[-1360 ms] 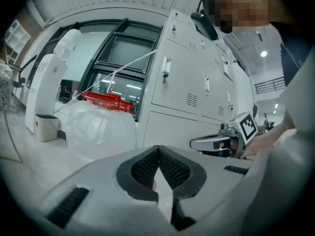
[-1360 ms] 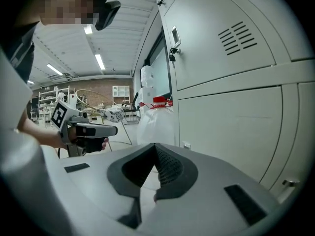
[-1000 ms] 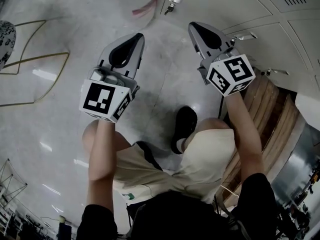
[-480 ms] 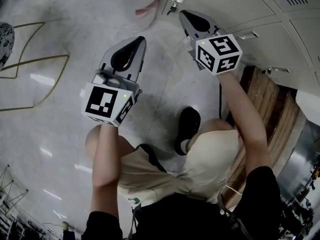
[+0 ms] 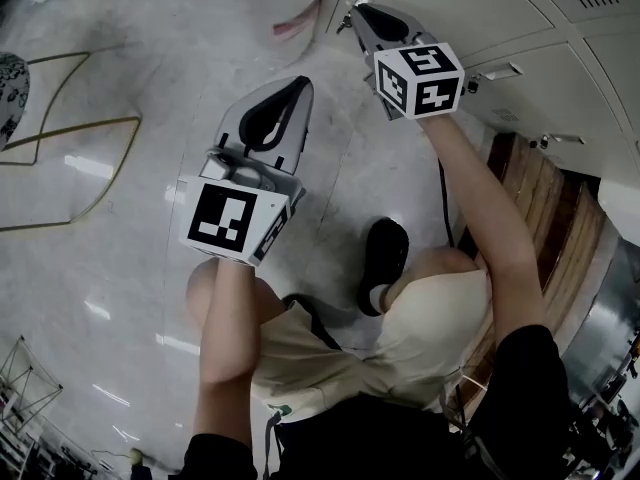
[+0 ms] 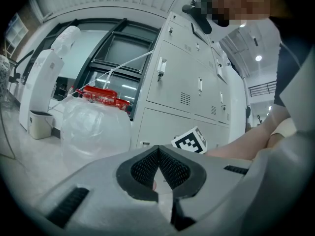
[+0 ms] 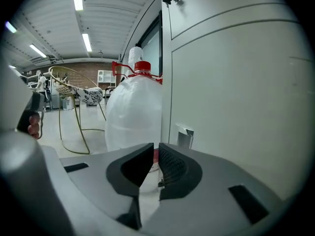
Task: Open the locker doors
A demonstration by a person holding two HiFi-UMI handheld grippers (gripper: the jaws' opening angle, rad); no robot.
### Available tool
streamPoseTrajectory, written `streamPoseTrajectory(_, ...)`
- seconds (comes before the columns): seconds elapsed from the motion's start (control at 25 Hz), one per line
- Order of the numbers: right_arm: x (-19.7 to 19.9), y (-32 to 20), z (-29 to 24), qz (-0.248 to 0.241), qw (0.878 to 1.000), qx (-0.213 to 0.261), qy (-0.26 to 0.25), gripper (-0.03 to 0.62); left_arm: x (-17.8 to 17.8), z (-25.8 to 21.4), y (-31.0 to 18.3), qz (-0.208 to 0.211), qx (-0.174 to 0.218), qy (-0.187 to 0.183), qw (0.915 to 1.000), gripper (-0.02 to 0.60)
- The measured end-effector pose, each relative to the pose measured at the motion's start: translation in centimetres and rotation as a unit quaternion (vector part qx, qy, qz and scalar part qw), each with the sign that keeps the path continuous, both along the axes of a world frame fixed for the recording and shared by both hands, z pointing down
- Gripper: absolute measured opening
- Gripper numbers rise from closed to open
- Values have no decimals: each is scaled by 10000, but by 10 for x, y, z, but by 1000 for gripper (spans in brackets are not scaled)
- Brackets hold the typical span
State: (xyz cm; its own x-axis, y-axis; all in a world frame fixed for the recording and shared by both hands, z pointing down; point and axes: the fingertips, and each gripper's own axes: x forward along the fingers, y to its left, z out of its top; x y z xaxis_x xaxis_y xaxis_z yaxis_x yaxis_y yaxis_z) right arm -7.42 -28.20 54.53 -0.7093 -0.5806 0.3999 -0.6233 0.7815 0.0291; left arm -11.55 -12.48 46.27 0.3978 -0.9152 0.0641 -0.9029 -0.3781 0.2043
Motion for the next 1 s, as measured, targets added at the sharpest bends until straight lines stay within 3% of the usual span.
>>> streamPoseTrajectory(0.28, 2, -17, 17, 253, 9996, -73, 48, 71, 9, 0, 3, 39, -161, 3, 9999, 15)
streamPoseTrajectory(0.56, 0, -29, 21, 401, 9992, -58, -50, 115, 6, 1, 5, 7, -39, -123, 9999, 15)
streamPoseTrajectory(0.68, -1, -36, 21, 483, 9988, -83, -90, 121, 8, 3, 6, -6, -202, -59, 9998, 15)
streamPoseTrajectory(1.0, -7, -39, 25, 533, 9985, -95, -64, 129, 7, 0, 6, -27, -58, -105, 9999, 15)
